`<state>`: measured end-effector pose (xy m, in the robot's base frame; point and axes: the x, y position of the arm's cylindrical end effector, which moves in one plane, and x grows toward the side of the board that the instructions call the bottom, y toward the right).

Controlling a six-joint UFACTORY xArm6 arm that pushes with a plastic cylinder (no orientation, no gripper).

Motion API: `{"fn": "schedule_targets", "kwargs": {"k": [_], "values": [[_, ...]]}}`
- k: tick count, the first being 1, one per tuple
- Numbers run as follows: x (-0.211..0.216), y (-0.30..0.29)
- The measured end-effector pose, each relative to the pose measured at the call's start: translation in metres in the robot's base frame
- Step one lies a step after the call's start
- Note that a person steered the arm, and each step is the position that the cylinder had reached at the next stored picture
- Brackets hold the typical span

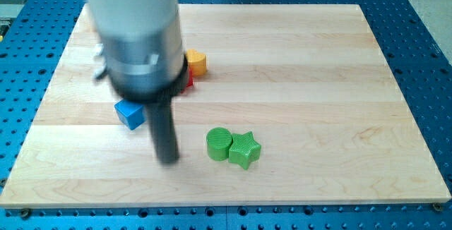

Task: Separate green circle from green star

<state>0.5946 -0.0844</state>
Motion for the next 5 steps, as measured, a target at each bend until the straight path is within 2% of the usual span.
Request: {"fn": "schedule_targets", "kwargs": {"k": [1,2,3,4,5], "values": [[0.004,0.056],[-0.054,0.089],[-0.092,0.094],[-0.078,0.095],[-0.068,0.061]]}}
